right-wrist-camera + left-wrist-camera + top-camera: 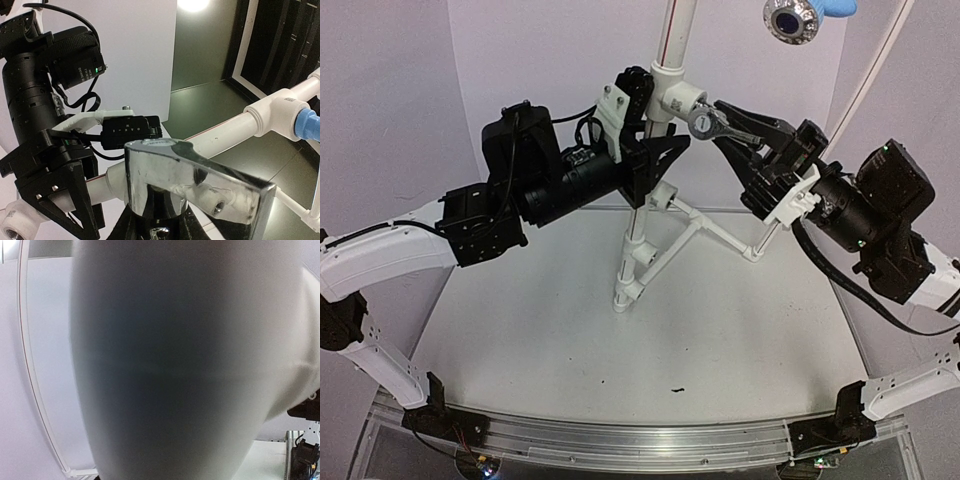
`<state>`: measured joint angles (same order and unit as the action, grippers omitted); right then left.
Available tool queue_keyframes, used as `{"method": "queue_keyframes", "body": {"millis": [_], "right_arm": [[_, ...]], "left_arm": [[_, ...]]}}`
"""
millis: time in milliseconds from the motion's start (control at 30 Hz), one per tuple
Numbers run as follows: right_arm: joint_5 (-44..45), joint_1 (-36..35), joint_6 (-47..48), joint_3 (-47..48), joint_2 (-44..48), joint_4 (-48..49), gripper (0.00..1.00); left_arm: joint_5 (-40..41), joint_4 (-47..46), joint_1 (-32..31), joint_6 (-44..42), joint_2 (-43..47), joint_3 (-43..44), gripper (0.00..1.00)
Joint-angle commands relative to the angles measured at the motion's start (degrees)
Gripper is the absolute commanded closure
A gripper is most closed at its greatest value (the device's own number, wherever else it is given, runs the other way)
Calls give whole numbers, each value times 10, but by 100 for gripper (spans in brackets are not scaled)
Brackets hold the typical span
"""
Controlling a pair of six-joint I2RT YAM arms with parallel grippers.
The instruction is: Install the water faucets
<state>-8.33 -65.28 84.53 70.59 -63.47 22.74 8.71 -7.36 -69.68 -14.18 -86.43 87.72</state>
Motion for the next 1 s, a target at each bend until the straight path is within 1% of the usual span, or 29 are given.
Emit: {"method": "queue_keyframes", "body": {"millis": [0, 333, 733, 967], "right_arm": [[16, 4, -26, -1, -15, 67, 100], [43, 11, -129, -12, -26, 109, 100], [74, 15, -206, -49, -40, 165, 100], [83, 19, -269, -75, -53, 221, 100]], "left_arm": [[-69, 189, -25, 231, -70, -57, 100], [-71, 189, -30, 231, -73, -54, 100], [-71, 189, -33, 230, -73, -53, 100], [-75, 189, -34, 230, -74, -52, 100]]}}
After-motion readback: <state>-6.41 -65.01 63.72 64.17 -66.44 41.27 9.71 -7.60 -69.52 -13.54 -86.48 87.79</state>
